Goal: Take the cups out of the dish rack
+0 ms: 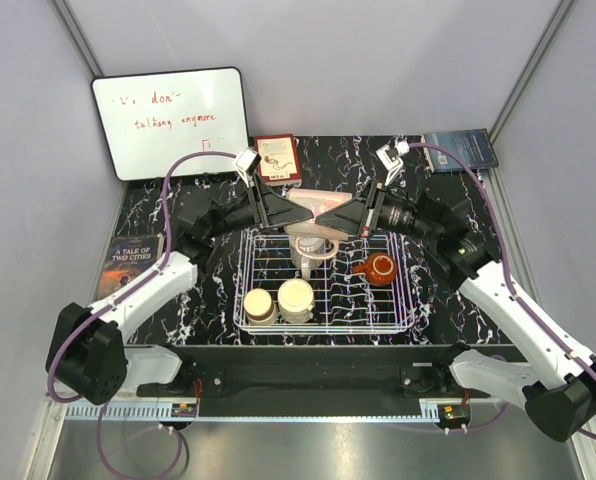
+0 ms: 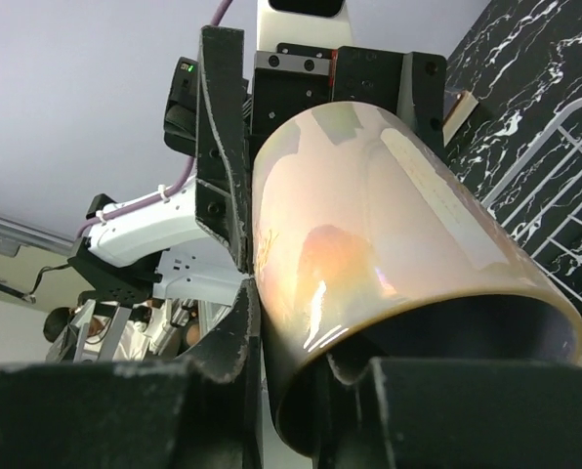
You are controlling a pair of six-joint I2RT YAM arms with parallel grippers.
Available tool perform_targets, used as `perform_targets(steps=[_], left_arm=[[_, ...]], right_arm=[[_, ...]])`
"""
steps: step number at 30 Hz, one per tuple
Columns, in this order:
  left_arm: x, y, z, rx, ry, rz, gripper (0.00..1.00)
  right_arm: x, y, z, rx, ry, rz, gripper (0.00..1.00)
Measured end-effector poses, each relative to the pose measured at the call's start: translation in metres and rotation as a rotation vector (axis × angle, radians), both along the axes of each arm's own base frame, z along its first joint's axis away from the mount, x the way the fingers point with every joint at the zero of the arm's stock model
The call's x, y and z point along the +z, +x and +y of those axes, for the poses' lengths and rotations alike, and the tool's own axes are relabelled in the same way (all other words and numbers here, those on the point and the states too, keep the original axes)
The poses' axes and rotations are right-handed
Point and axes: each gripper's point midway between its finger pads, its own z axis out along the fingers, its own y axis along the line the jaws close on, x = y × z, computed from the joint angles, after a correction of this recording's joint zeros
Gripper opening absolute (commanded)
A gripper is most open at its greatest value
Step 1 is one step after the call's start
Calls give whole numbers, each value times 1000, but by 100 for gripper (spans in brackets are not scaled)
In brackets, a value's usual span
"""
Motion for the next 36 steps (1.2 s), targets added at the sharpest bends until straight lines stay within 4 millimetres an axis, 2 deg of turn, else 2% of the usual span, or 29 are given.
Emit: perform_targets(steps=[10, 15, 19, 20, 21, 24, 26, 28, 32, 36], left_arm=[[-20, 1, -7, -25, 119, 34, 99], [-34, 5, -1, -1, 172, 86, 99], [-40, 8, 13, 63, 214, 137, 99], [-42, 12, 19, 100, 225, 154, 99], [-48, 26, 34, 195, 246, 182, 99], [-86, 80, 105, 551, 318, 328, 99], [-113, 88, 129, 658, 374, 413, 99], [-132, 82, 134, 677, 425, 473, 99], [-152, 72, 140, 688, 504, 527, 98], [-166, 62, 148, 703, 579, 547, 98]], right_arm=[[-16, -1, -10, -64, -74, 12, 0], [-28, 3, -12, -112, -130, 38, 0], [-30, 9, -10, -147, -192, 40, 0], [-30, 12, -10, -160, -213, 35, 0], [-31, 17, -16, -204, -251, 27, 0], [-39, 43, -59, -422, -387, 35, 0], [-35, 51, -75, -505, -433, 19, 0], [-29, 54, -86, -560, -460, 5, 0], [-22, 64, -103, -655, -523, 5, 0], [-25, 91, -122, -783, -639, 43, 0]])
